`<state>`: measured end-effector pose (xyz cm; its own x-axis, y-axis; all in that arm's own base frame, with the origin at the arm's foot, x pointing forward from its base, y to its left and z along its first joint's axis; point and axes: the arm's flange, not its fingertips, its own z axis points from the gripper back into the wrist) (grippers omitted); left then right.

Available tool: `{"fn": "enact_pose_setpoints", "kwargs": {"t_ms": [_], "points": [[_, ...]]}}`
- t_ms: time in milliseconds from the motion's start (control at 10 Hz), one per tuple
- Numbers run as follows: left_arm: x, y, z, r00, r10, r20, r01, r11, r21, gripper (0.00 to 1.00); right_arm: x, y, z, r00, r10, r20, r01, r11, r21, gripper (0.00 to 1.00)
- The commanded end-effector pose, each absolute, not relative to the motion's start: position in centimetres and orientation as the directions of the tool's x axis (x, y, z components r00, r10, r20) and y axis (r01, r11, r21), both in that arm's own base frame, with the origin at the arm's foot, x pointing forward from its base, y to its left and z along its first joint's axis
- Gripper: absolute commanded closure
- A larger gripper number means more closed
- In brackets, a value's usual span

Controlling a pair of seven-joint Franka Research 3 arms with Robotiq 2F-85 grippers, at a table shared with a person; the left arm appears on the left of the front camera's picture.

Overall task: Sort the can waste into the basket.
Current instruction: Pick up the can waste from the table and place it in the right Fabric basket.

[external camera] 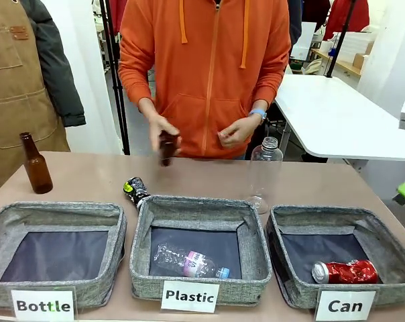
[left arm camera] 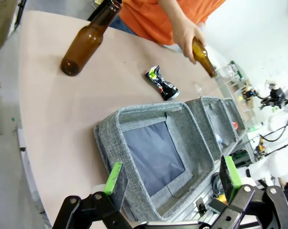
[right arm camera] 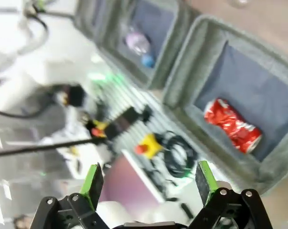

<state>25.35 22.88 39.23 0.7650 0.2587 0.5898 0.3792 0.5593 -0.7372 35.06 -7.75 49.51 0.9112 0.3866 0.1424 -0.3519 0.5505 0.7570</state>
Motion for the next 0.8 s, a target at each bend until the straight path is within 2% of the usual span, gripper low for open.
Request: {"fn": "enact_pose_setpoints", "kwargs": {"t_ms": [0,200,300,500,700], "points": [[25.5,23.0,39.2,0.749,0.26,0.609,0.401,0.555,-0.729,0.0,35.7,-9.6,49.7,0.898,-0.414,-0.149,0.154,-0.023,0.988,0.0],[25.4,22.9,39.2,0.765,0.258,0.59,0.379,0.559,-0.737,0.0,36.1,-10.6,48.8,0.884,-0.435,-0.171,0.171,-0.04,0.985,0.0],[22.5,25.4,42.5,0.773,0.307,0.555,0.385,0.468,-0.795,0.0,35.0,-10.4,49.1,0.986,0.166,0.033,-0.105,0.448,0.888,0.0],[17.0,30.8,47.7,0.728,0.331,0.6,0.475,0.387,-0.79,0.0,35.0,-10.4,49.1,0.986,0.166,0.033,-0.105,0.448,0.888,0.0],[14.3,35.8,49.5,0.69,0.441,0.574,0.487,0.304,-0.819,0.0,35.0,-10.4,49.1,0.986,0.166,0.033,-0.105,0.448,0.888,0.0]]}}
